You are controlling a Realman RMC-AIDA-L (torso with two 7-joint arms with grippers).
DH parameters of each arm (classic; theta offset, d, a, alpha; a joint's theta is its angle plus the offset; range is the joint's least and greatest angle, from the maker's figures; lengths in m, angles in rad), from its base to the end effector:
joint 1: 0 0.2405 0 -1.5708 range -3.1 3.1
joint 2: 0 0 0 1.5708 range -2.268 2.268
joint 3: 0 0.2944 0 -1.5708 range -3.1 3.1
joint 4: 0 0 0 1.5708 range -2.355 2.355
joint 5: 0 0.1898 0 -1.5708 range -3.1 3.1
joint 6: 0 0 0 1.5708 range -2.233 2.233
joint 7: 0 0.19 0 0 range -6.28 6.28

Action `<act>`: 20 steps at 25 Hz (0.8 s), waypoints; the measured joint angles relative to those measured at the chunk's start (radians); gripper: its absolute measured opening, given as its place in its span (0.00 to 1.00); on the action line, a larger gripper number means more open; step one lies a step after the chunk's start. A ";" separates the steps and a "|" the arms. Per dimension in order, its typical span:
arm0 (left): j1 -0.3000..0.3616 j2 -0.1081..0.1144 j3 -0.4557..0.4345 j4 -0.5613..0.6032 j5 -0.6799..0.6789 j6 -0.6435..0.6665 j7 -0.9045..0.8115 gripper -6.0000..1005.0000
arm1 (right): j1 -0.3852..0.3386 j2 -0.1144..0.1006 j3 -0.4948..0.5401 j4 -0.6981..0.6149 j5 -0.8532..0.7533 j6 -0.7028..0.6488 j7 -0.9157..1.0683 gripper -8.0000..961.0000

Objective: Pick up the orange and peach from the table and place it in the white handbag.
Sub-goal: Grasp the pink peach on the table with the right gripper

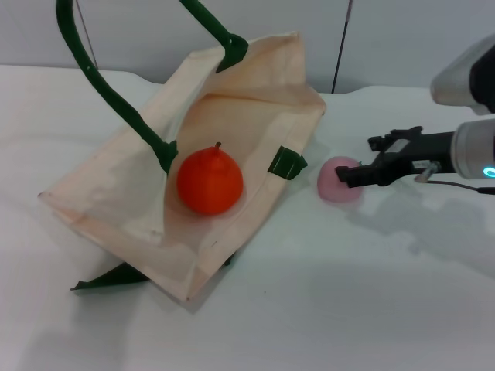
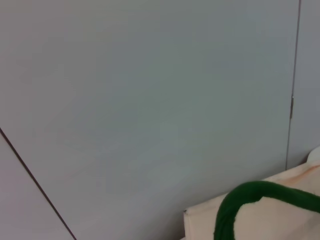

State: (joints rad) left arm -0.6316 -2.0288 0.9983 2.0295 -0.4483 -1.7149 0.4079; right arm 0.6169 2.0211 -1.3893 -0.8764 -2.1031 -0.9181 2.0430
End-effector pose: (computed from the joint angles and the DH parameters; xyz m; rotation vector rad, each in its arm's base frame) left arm -0.1536 0.3970 0.1208 -2.0575 -0.7335 0.0057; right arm 0.2502 0.4299 -0.0833 -2.5488 0.6860 0.0407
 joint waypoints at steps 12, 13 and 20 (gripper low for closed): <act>-0.018 0.001 -0.004 0.000 0.000 -0.005 0.005 0.11 | 0.057 0.001 -0.057 0.074 0.039 0.005 0.002 0.82; -0.018 0.001 -0.004 0.000 0.000 -0.005 0.006 0.11 | 0.069 0.000 -0.055 0.099 0.039 0.013 0.000 0.82; -0.019 0.003 0.000 0.000 0.000 -0.005 0.007 0.11 | 0.096 -0.001 -0.060 0.148 0.036 0.053 -0.006 0.82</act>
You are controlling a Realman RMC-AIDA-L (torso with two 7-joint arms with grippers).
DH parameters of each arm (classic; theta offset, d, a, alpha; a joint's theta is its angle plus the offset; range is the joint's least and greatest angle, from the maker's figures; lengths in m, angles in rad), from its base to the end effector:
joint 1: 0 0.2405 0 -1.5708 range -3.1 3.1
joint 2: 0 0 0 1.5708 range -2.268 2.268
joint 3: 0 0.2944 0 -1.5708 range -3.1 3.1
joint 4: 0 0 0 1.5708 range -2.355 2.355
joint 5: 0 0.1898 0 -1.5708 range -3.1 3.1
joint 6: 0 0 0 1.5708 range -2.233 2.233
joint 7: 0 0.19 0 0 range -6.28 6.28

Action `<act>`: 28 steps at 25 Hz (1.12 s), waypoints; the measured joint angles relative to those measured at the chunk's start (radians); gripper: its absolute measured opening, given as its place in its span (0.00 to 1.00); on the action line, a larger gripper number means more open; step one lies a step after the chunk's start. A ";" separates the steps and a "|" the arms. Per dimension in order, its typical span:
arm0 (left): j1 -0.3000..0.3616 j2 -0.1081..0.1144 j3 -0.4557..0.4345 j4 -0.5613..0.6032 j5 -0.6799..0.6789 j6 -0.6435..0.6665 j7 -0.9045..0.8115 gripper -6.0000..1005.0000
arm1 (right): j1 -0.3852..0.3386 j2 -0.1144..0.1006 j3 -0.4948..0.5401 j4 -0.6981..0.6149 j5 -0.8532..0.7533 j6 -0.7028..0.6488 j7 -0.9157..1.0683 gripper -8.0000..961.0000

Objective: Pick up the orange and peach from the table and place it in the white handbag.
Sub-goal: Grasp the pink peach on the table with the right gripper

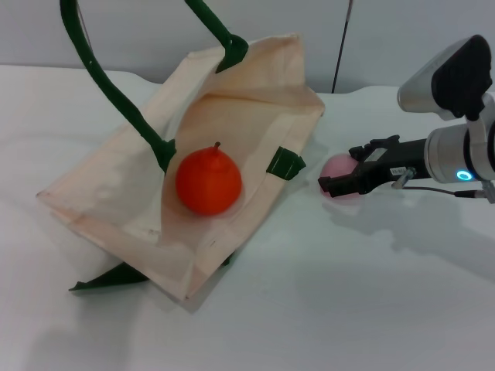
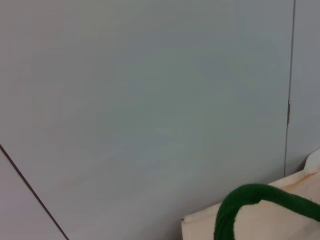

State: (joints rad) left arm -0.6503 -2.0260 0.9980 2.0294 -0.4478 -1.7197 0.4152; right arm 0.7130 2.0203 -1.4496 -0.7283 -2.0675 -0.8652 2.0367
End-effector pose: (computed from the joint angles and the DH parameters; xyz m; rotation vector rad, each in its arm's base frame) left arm -0.1471 0.3995 0.1214 -2.0668 -0.7085 0.0050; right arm 0.2438 0.4370 -0.1055 -2.5905 0.6933 -0.0148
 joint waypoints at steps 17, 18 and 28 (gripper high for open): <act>-0.004 0.000 0.003 -0.002 0.000 -0.001 0.001 0.11 | 0.014 -0.004 -0.003 0.049 -0.006 0.064 -0.001 0.80; -0.004 0.000 0.003 -0.002 0.000 -0.001 0.001 0.11 | 0.015 -0.004 -0.003 0.052 -0.006 0.066 -0.001 0.80; -0.010 0.000 0.004 -0.002 0.014 -0.003 0.001 0.11 | 0.060 -0.004 -0.004 0.113 -0.008 0.054 0.005 0.79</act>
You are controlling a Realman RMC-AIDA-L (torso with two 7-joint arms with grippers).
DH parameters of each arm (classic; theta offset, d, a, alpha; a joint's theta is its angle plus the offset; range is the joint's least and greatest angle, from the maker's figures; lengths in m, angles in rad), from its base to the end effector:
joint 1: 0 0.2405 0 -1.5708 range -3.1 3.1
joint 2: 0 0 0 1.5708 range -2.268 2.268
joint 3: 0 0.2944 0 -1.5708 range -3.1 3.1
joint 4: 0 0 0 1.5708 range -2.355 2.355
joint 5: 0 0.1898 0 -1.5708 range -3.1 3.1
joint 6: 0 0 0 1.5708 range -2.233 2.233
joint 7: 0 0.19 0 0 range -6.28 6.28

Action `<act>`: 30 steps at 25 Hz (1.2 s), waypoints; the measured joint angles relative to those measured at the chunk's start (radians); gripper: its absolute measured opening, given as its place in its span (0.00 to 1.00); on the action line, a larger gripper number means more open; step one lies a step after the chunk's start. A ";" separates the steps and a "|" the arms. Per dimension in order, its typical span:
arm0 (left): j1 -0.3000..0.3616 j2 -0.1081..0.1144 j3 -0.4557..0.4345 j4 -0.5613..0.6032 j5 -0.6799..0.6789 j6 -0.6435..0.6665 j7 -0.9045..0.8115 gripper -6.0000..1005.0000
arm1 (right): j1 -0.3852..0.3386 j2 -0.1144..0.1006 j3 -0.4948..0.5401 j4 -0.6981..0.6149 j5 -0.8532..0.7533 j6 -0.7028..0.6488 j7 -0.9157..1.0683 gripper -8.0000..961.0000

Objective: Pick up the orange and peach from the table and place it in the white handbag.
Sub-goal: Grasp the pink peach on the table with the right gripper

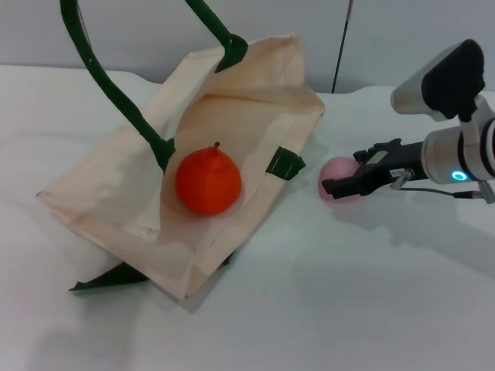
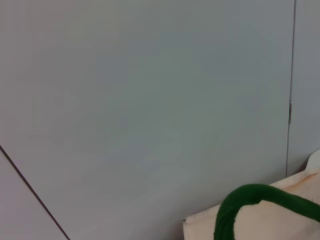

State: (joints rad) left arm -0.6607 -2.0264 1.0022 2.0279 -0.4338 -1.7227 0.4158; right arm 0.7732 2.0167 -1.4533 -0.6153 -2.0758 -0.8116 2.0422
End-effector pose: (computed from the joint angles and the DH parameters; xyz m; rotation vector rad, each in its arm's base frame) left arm -0.1450 0.4011 0.1215 -2.0640 -0.7016 0.0137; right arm 0.2513 0.4462 -0.1102 -2.5632 0.7238 -0.0728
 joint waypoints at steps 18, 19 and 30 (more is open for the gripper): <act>0.001 0.000 -0.008 0.002 0.010 0.000 0.002 0.11 | 0.018 -0.001 -0.001 0.015 -0.004 -0.026 -0.009 0.76; 0.001 0.000 -0.008 0.002 0.011 0.000 0.002 0.11 | 0.018 -0.001 -0.001 0.014 -0.008 -0.027 -0.011 0.75; 0.006 0.000 -0.008 0.002 0.012 0.000 0.011 0.11 | 0.004 0.000 0.009 -0.037 -0.023 -0.044 -0.008 0.67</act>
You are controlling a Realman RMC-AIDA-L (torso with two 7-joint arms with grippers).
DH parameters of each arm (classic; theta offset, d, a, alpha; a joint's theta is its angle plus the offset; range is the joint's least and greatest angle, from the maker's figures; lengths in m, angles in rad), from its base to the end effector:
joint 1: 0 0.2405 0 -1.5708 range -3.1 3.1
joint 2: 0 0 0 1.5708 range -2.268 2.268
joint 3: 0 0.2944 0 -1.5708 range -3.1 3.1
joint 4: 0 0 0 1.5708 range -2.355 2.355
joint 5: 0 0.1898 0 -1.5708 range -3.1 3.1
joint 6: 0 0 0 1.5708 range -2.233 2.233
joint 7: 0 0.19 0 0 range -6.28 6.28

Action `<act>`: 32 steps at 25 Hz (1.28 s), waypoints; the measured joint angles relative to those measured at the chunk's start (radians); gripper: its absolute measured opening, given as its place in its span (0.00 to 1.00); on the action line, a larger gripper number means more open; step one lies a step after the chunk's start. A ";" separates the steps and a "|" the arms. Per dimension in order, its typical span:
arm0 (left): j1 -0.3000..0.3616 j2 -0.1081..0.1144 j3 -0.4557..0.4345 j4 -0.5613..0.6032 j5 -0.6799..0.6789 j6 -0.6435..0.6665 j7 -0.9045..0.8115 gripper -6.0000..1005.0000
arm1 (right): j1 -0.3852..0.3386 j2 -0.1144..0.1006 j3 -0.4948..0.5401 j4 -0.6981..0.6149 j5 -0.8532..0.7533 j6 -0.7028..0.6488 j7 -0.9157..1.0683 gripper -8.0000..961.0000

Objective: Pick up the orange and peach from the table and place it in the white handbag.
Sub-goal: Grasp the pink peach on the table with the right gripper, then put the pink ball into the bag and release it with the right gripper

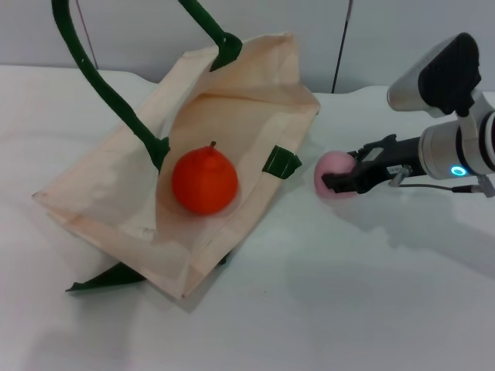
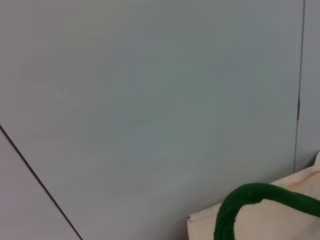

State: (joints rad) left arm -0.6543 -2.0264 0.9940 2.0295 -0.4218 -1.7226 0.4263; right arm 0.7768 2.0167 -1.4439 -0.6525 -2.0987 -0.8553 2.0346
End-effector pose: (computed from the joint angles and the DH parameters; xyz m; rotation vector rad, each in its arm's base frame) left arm -0.1500 0.4006 0.1247 -2.0483 -0.7049 0.0256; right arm 0.2420 0.4455 -0.1088 -2.6003 0.6732 -0.0790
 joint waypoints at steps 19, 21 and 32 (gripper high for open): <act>-0.023 -0.002 0.007 -0.002 -0.008 -0.008 0.003 0.11 | -0.112 0.007 -0.104 -0.324 0.259 -0.049 -0.097 0.60; -0.032 -0.003 0.008 -0.002 -0.010 -0.008 0.003 0.11 | -0.083 0.007 -0.140 -0.277 0.307 -0.008 -0.135 0.60; -0.060 -0.005 0.050 -0.006 -0.024 -0.004 -0.010 0.11 | 0.015 0.008 -0.215 -0.143 0.385 0.140 -0.233 0.60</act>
State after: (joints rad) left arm -0.7143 -2.0311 1.0442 2.0239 -0.4459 -1.7261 0.4162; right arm 0.7920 2.0248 -1.6587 -0.7955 -1.7139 -0.7151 1.8019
